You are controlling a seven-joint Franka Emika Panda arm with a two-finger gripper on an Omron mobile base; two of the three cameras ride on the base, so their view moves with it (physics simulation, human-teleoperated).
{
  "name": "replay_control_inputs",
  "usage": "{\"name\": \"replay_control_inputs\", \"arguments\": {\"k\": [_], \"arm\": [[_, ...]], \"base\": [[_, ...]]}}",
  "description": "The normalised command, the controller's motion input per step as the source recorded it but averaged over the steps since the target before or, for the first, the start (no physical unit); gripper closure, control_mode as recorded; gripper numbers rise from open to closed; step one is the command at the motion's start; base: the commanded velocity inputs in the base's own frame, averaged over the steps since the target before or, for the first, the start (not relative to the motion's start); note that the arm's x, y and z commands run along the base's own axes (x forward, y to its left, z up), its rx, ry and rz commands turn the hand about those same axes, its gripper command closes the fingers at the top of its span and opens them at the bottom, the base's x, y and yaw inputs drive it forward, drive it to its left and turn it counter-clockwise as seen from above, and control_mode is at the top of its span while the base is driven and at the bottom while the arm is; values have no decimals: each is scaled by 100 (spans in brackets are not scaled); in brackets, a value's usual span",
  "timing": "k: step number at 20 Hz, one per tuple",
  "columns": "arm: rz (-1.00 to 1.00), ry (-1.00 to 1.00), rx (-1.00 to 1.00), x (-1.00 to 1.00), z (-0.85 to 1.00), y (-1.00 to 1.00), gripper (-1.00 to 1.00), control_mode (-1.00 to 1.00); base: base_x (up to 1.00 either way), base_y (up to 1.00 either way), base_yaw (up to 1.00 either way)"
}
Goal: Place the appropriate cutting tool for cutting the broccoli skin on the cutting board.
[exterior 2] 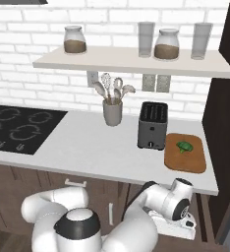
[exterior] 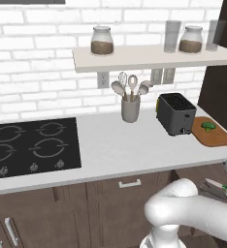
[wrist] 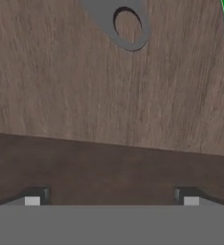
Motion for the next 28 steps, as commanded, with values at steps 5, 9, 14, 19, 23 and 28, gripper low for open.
{"name": "replay_control_inputs", "arguments": {"k": [5,9,14,19,23,28], "arm": [[0,12,2,-79,15,0,-100,-100],[0,16,1,-60,27,0,-100,-100],[4,4,0,1,41,-24,-100,-100],[17,-5,1,55,19,-54,-100,-100],[17,-5,3,59,-2,-28,-100,-100],[16,0,1,31,-38,2,-100,-100]], "base": [[0,0,0],[0,0,0],[0,0,0],[0,0,0],[0,0,0],[0,0,0]]}}
